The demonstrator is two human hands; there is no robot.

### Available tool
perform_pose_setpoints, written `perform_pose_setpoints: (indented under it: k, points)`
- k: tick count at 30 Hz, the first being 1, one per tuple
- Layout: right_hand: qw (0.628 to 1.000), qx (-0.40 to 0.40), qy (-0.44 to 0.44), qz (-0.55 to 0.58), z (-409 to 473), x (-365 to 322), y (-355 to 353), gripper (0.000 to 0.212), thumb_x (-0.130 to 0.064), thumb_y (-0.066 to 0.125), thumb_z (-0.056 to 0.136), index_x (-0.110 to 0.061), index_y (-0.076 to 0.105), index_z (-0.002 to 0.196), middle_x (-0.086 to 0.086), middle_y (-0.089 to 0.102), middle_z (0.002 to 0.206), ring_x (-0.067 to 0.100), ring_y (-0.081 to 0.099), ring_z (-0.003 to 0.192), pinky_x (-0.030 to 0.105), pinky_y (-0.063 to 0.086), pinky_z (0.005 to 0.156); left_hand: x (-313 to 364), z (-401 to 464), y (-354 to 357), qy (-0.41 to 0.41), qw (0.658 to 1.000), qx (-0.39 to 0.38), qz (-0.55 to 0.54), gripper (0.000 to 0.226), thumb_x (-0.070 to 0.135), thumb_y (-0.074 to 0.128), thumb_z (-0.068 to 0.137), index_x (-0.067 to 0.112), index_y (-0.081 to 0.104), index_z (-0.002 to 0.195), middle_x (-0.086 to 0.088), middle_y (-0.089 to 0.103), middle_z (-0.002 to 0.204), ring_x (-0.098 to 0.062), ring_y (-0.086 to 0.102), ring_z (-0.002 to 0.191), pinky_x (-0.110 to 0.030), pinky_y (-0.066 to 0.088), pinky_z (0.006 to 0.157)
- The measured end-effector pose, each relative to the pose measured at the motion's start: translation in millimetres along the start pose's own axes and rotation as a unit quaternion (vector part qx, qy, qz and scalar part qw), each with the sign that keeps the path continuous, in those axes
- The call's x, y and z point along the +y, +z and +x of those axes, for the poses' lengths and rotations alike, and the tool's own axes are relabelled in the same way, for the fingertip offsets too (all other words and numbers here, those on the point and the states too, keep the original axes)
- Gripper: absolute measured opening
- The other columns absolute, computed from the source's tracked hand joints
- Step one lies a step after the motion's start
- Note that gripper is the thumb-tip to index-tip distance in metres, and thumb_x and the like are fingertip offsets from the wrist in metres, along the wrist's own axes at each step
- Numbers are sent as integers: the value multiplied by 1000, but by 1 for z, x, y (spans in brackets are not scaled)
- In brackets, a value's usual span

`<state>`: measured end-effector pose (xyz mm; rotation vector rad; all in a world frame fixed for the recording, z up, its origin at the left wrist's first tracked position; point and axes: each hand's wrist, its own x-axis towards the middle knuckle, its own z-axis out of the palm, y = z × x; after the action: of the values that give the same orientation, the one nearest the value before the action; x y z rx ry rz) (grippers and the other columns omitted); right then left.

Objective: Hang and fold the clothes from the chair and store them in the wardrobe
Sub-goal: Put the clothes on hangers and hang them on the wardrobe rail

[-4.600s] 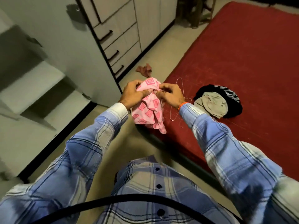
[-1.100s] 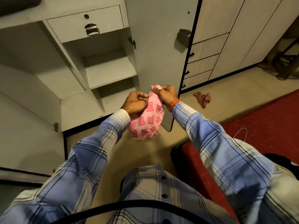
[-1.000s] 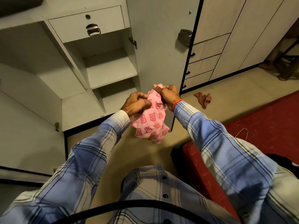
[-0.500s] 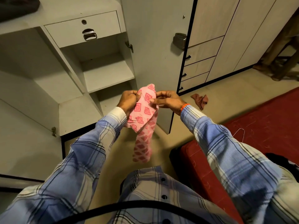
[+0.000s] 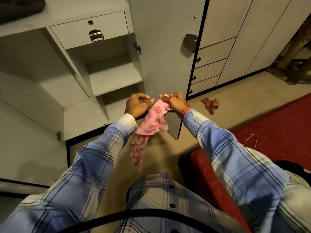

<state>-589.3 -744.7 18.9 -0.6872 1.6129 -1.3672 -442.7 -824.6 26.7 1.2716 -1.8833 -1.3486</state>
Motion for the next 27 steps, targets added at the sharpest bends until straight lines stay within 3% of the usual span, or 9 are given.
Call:
perform_pose_setpoints:
  k: [3,6,9,13,17,19,21,24,27]
  points:
    - [1000,12,12,18,3,5,7,20,-15,69,89,-3,67,73,3,66,61,13,60,53,23,49,56,-2,-12,3,38,995,-88,-15,29,23,83,76,10,68,97,-7,71,96,-19,67,86,-33,56,84]
    - [999,20,19,25,1,6,13,21,-16,70,88,5,70,87,13,68,75,19,62,61,25,50,58,-4,-22,3,34,994,-100,8,57,24,92,62,12,61,108,-4,67,106,-17,65,89,-30,57,81]
    - [998,26,28,50,2,5,14,20,-17,74,85,0,68,74,15,68,74,21,63,59,30,52,62,-3,-27,5,55,992,-108,48,72,21,94,55,13,57,116,0,63,112,-15,63,95,-29,56,82]
    - [999,7,35,23,-3,-2,7,31,-33,75,84,-6,66,70,12,67,76,20,63,67,30,52,68,-1,-23,4,54,992,-103,57,59,19,90,64,11,63,116,-3,67,112,-20,68,94,-38,58,83]
    - [998,-32,53,-1,-11,-8,-4,46,-54,70,81,-11,72,97,2,70,88,13,61,78,25,50,68,-6,-13,-1,41,994,-97,16,39,10,82,75,4,69,111,-13,71,106,-28,68,96,-47,55,92]
    - [997,-62,49,2,-14,-9,-7,28,-46,71,84,-20,68,93,-3,70,89,10,64,85,27,48,74,-5,-11,0,20,996,-74,-35,23,7,74,84,1,70,106,-20,71,103,-30,68,92,-53,54,91]
    - [995,-87,41,-7,-18,-10,-9,21,-27,73,85,-16,65,100,-3,71,89,9,66,86,26,49,74,-4,-9,2,-9,997,-46,-59,19,7,71,86,0,71,104,-20,72,101,-33,69,92,-56,53,90]
    - [994,-104,29,-25,-22,-11,-6,48,-1,75,79,0,57,124,4,70,93,15,67,84,28,56,75,-3,-7,5,-34,998,-22,-46,25,15,81,77,4,73,97,-14,74,96,-31,71,91,-52,57,86]
    - [993,-97,21,-71,-26,-13,-1,49,14,66,79,2,55,126,3,67,89,17,64,81,30,54,75,-3,-9,6,-36,999,-3,-31,27,25,88,68,13,74,88,-6,75,90,-25,72,85,-44,60,81]
